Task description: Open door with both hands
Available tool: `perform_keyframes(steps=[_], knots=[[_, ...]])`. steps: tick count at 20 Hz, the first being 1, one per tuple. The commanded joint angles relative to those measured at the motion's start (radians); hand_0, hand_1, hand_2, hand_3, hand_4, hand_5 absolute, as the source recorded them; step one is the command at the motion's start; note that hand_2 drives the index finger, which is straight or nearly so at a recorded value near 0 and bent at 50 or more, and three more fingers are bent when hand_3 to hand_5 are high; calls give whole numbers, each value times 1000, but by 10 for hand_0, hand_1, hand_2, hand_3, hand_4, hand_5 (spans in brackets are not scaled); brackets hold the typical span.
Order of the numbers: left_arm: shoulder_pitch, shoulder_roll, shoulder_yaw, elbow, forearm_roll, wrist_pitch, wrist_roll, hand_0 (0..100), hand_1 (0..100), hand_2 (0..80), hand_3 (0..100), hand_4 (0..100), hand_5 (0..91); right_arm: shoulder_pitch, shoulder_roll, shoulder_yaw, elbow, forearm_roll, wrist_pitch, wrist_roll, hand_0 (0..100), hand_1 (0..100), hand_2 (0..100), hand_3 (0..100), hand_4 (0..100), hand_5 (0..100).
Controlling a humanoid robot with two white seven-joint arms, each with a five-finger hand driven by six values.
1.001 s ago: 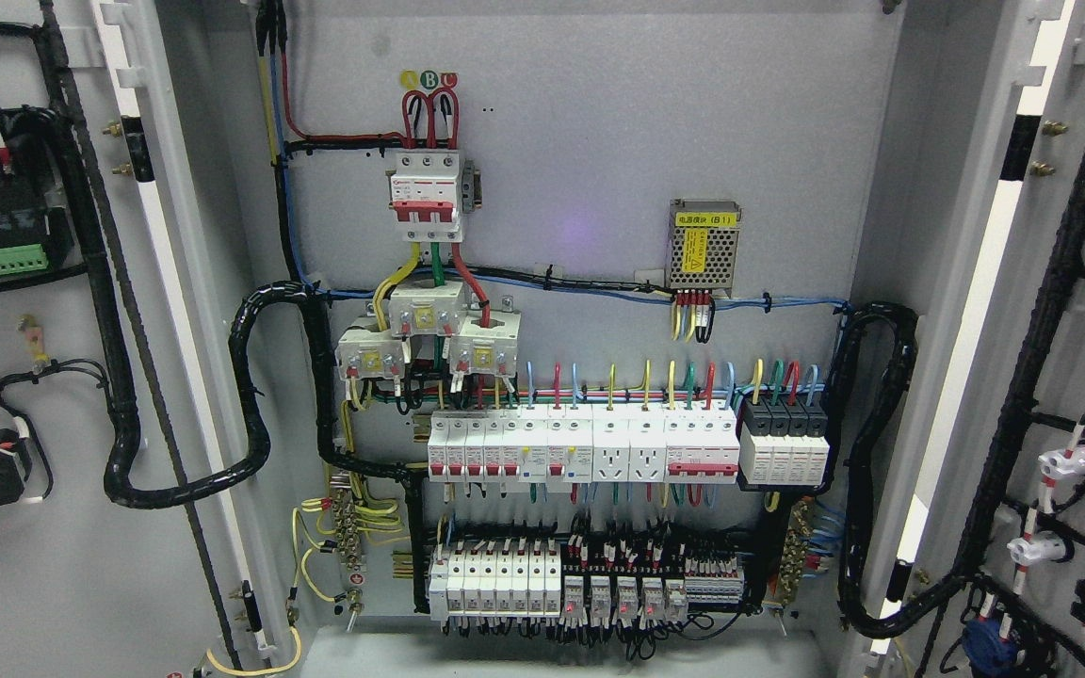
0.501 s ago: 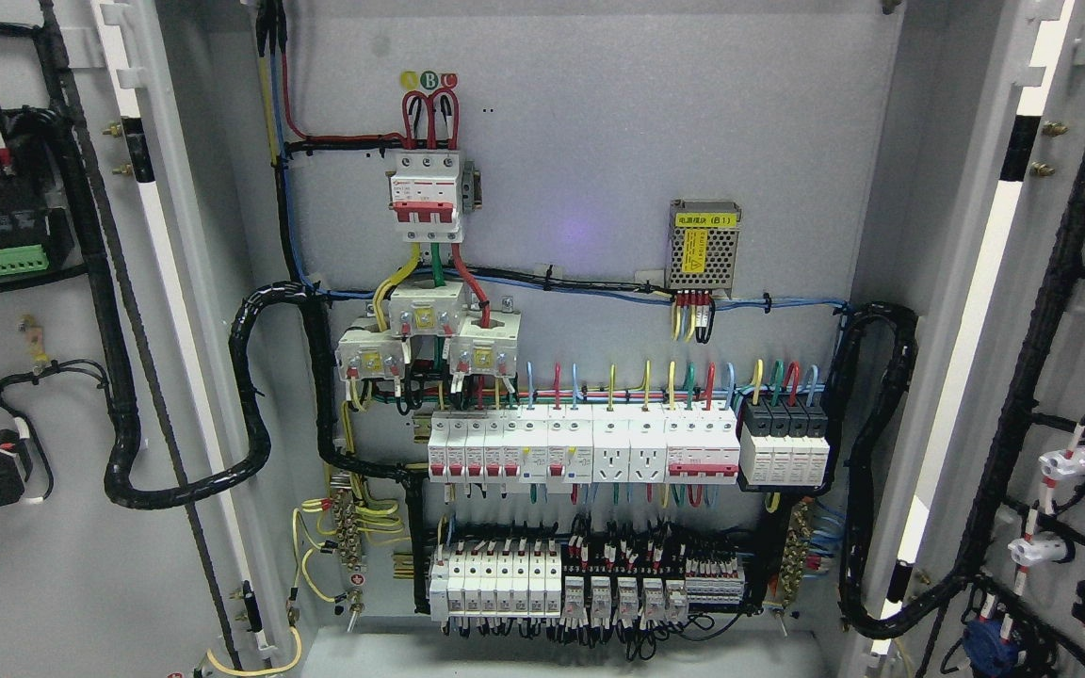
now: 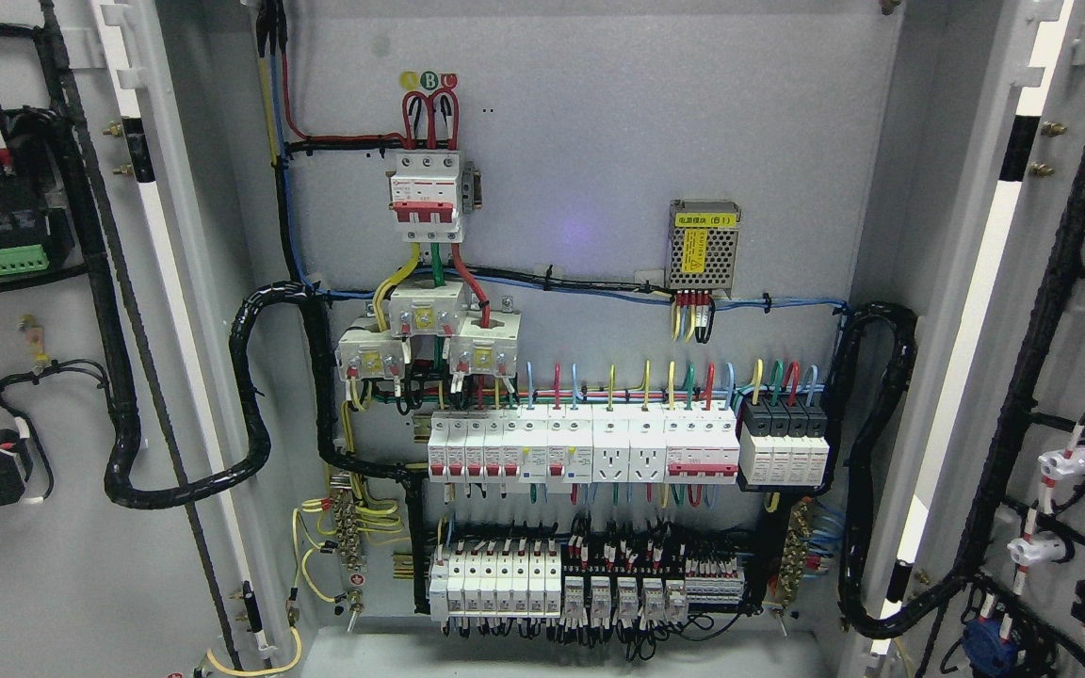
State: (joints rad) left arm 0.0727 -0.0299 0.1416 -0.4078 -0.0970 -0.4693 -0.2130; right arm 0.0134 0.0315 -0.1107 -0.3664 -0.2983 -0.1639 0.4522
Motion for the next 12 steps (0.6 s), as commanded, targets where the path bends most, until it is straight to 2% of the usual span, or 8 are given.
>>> perform_keyframes(steps=[1, 3, 4, 5, 7, 8, 12], knots=[[-7, -7, -1, 354, 34, 112, -5, 837, 211, 0, 0, 0, 0, 13, -76, 191, 297, 63, 21, -173, 0, 0, 0, 0, 0, 0], [-8, 2, -1, 357, 34, 180, -6, 837, 211, 0, 0, 0, 0, 14, -76, 278, 297, 114, 27, -185, 0, 0, 0, 0, 0, 0], [-7, 4, -1, 356, 34, 226, -8, 837, 211, 0, 0, 0, 0, 14, -70, 305, 299, 139, 30, -205, 0, 0, 0, 0, 0, 0], [-8, 4, -1, 356, 34, 266, -8, 837, 211, 0, 0, 0, 0, 14, -67, 328, 300, 165, 41, -242, 0, 0, 0, 0, 0, 0], [-8, 8, 0, 356, 34, 319, -5, 837, 211, 0, 0, 0, 0, 26, -59, 350, 299, 233, 87, -325, 0, 0, 0, 0, 0, 0], [-8, 11, -1, 356, 34, 339, -5, 837, 211, 0, 0, 0, 0, 36, -56, 352, 297, 270, 102, -342, 0, 0, 0, 0, 0, 0], [-10, 15, -1, 356, 34, 426, -3, 837, 211, 0, 0, 0, 0, 54, -45, 353, 300, 309, 132, -351, 0, 0, 0, 0, 0, 0]])
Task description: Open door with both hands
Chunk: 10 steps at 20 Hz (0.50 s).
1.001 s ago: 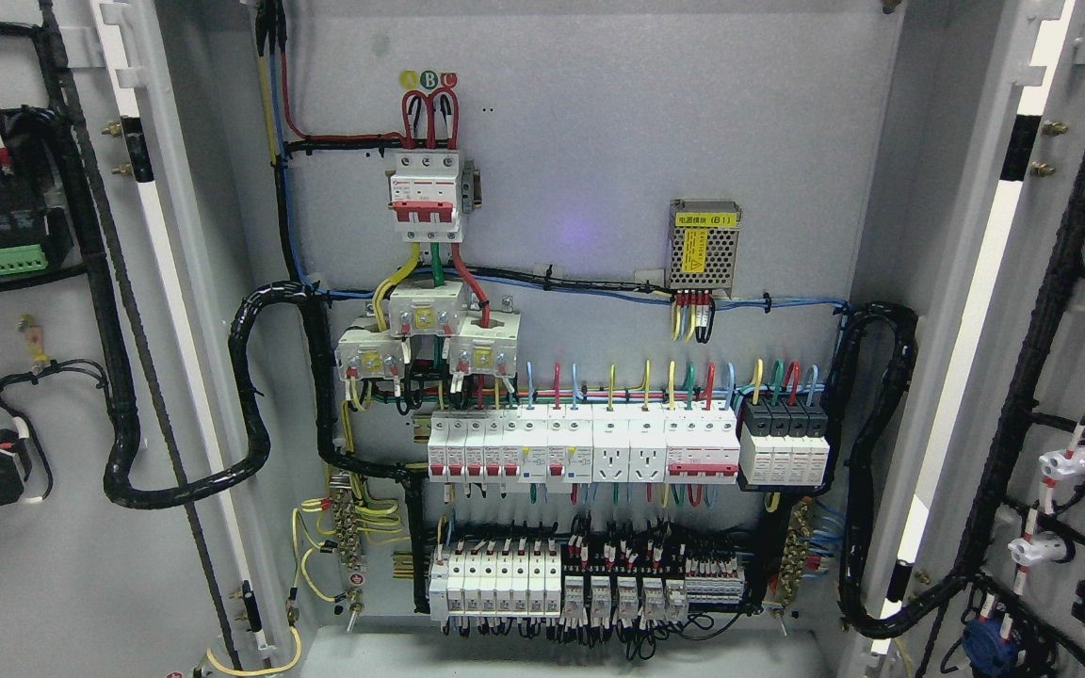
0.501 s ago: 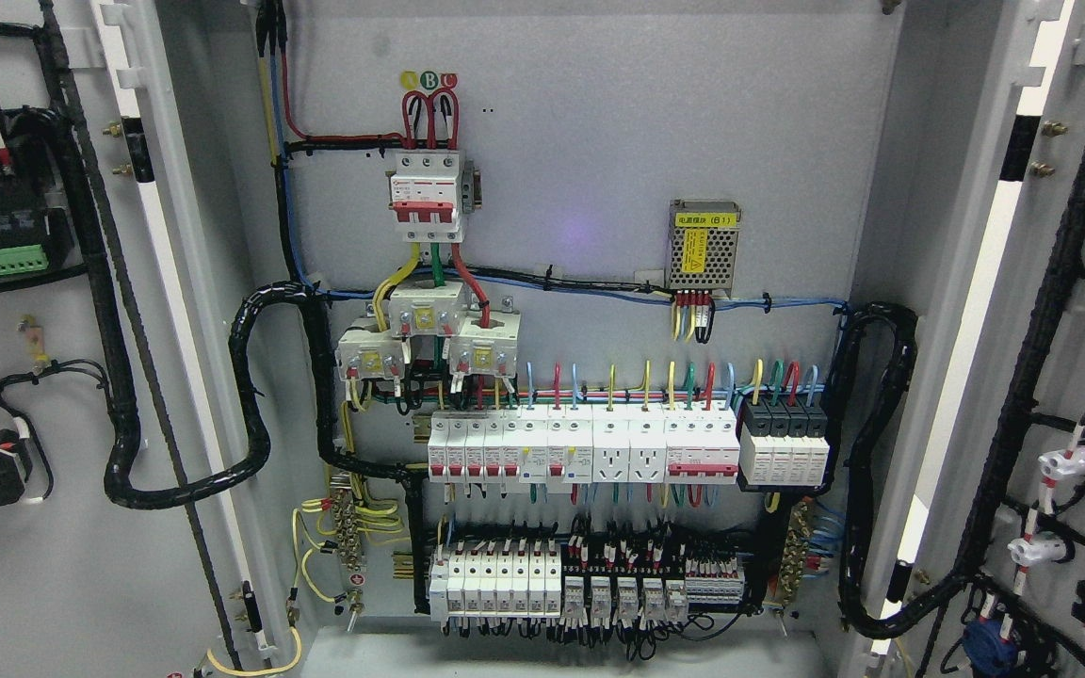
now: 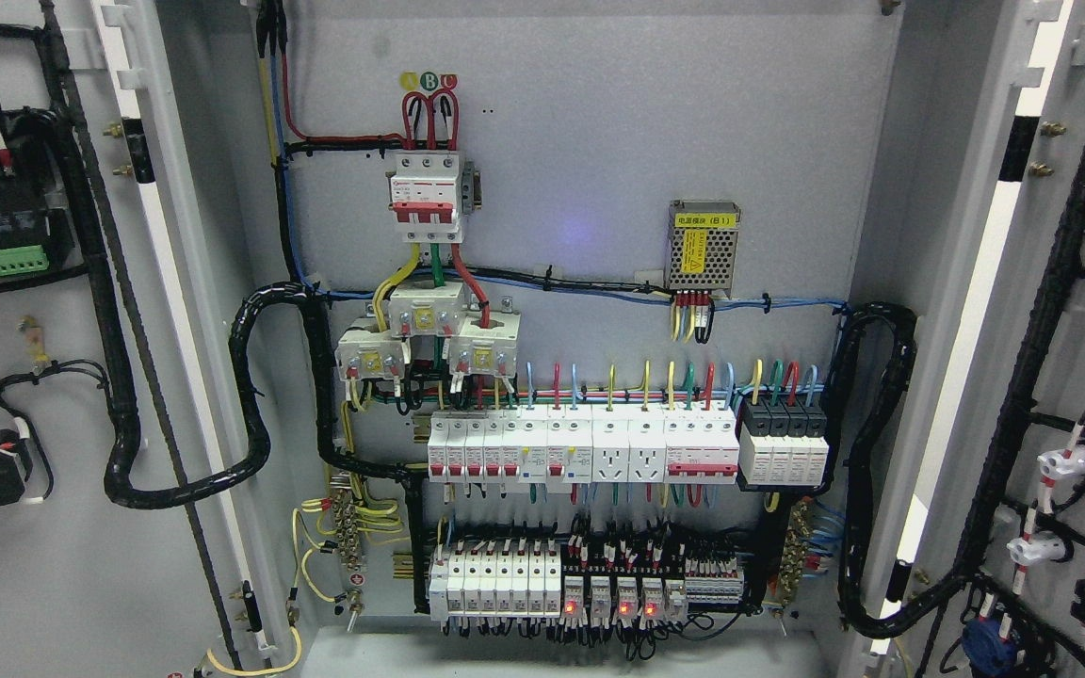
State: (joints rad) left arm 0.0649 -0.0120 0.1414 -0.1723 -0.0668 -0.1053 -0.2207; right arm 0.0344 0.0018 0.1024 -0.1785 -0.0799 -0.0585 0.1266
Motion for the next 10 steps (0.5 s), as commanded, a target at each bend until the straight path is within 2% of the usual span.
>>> perform_keyframes(steps=[1, 6, 8, 10], knots=[[-2, -5, 0, 120, 4, 79, 4, 837, 211, 0, 0, 0, 0, 44, -10, 138, 113, 91, 28, -34, 0, 0, 0, 0, 0, 0], [-2, -5, 0, 120, 4, 88, 15, 838, 211, 0, 0, 0, 0, 70, 52, 100, 111, 81, 26, -62, 0, 0, 0, 0, 0, 0], [-8, -5, 0, 120, 4, 88, 20, 838, 211, 0, 0, 0, 0, 71, 53, 91, 109, 78, 26, -67, 0, 0, 0, 0, 0, 0], [-10, -5, 0, 119, 2, 87, 24, 838, 211, 0, 0, 0, 0, 68, 53, 41, 108, 74, 29, -65, 0, 0, 0, 0, 0, 0]])
